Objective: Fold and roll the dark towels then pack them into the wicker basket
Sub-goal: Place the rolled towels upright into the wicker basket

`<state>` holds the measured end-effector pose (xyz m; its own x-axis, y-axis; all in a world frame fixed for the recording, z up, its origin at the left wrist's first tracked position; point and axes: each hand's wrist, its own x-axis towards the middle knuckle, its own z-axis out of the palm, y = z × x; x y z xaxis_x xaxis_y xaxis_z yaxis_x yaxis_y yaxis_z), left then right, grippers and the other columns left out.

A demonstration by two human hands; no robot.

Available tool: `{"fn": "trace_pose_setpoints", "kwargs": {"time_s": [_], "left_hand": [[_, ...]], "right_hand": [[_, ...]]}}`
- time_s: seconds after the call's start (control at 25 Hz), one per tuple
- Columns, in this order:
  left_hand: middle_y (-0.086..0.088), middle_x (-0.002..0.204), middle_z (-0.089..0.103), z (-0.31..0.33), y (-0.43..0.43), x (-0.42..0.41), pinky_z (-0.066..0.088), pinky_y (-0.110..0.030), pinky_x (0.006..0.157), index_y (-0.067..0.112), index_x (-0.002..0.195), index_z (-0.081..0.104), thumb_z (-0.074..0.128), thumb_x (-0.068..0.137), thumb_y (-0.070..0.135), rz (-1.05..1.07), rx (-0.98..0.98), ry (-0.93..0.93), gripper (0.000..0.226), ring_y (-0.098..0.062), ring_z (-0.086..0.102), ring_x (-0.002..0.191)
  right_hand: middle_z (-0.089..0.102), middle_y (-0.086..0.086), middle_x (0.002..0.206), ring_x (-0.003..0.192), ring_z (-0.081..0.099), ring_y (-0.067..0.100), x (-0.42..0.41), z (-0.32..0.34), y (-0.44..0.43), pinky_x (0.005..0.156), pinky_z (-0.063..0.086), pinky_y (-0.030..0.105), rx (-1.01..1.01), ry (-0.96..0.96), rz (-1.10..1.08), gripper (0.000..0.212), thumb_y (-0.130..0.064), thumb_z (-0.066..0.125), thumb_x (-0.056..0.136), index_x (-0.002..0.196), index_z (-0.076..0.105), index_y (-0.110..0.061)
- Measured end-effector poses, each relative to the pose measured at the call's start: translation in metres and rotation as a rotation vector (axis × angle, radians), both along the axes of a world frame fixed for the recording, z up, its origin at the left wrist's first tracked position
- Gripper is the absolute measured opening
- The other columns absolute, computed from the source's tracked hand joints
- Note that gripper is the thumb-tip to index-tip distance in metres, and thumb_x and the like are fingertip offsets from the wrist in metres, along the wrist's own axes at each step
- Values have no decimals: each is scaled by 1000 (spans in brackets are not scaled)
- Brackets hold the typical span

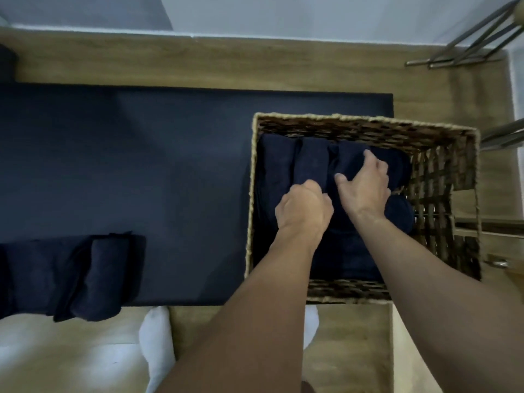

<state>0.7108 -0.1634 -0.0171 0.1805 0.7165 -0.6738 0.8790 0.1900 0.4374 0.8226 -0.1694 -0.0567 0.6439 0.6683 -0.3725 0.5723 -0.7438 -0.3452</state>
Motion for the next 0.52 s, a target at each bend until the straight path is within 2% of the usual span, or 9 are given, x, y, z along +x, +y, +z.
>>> {"fn": "trace_pose_setpoints", "kwargs": {"time_s": [0.12, 0.24, 0.32, 0.52], "left_hand": [[-5, 91, 67, 31, 14, -55, 51, -36, 72, 17, 91, 65, 47, 99, 38, 239, 123, -138, 28, -27, 64, 87], [-2, 94, 69, 48, 18, -137, 53, -40, 80, 21, 94, 65, 48, 97, 38, 470, 220, -148, 24, -25, 64, 87], [-1, 96, 70, 47, 11, -201, 53, -38, 82, 21, 98, 65, 51, 96, 37, 582, 252, -97, 22, -23, 65, 90], [-4, 105, 69, 5, -29, -373, 42, -29, 77, 17, 105, 64, 55, 95, 31, 776, 171, 82, 19, -25, 63, 101]], "right_hand": [[46, 6, 138, 126, 47, 18, -73, 41, 6, 109, 39, 41, 367, 121, 51, 51, -21, 60, 94, 142, 42, -16], [56, 0, 119, 107, 55, 9, -171, 67, 6, 98, 46, 29, 469, 315, 89, 35, -17, 57, 96, 130, 54, -16], [60, -1, 112, 101, 57, 8, -238, 73, -1, 94, 47, 25, 425, 452, 121, 30, -20, 57, 96, 126, 57, -17], [63, -4, 104, 93, 58, 6, -388, 39, -25, 88, 44, 18, 98, 693, 190, 31, -25, 60, 96, 126, 58, -17]]}}
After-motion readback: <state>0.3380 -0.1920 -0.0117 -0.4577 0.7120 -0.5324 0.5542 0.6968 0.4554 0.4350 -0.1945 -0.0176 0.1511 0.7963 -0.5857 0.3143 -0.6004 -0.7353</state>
